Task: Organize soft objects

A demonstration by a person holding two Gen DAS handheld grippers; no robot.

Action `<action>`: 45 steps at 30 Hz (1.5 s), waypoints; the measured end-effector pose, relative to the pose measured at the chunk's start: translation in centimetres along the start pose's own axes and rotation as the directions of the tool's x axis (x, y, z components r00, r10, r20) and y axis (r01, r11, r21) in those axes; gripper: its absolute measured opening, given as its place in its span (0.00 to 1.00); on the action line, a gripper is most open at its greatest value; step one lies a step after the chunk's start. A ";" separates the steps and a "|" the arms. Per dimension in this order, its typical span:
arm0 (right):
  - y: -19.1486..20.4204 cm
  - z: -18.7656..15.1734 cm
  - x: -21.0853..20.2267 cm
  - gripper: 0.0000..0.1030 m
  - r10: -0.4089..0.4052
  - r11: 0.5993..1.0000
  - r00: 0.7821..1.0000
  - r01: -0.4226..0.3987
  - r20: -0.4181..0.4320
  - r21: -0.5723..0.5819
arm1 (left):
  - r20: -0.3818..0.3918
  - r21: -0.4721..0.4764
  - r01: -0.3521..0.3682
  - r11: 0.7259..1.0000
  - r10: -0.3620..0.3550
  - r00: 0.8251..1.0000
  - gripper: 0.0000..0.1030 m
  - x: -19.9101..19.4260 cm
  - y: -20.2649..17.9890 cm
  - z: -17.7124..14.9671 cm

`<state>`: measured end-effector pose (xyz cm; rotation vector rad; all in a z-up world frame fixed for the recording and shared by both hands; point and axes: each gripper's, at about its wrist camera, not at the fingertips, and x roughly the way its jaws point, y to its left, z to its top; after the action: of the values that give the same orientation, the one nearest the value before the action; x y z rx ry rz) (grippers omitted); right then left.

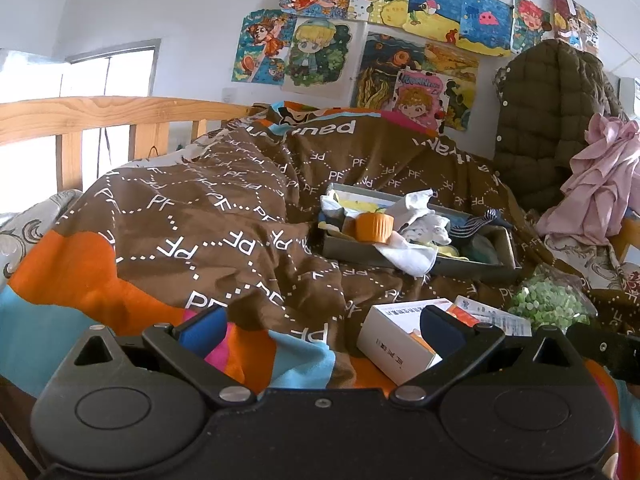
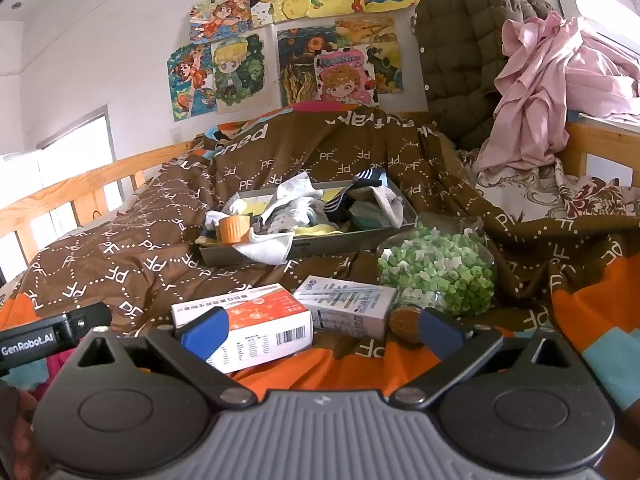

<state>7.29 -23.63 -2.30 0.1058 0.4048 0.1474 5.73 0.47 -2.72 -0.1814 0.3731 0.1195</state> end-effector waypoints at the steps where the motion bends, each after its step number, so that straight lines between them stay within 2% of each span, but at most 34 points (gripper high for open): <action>1: -0.1 0.0 0.1 1.00 -0.001 1.000 1.000 0.001 -0.002 0.002 | -0.001 -0.001 0.000 1.000 0.000 1.000 0.99 0.0 0.0 0.0; 22: -0.6 -0.2 1.1 1.00 -0.024 0.999 0.999 0.026 -0.041 0.027 | -0.021 0.024 0.003 1.000 -0.003 1.000 0.99 0.2 -0.3 -0.3; 45: -0.6 -0.2 1.2 1.00 -0.026 0.999 0.999 0.027 -0.045 0.026 | -0.026 0.047 0.010 0.999 -0.009 1.000 0.99 0.3 -0.7 -0.4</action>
<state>8.37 -23.97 -3.02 0.1235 0.4525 0.1184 5.96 -0.23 -3.06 -0.1378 0.4003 0.0991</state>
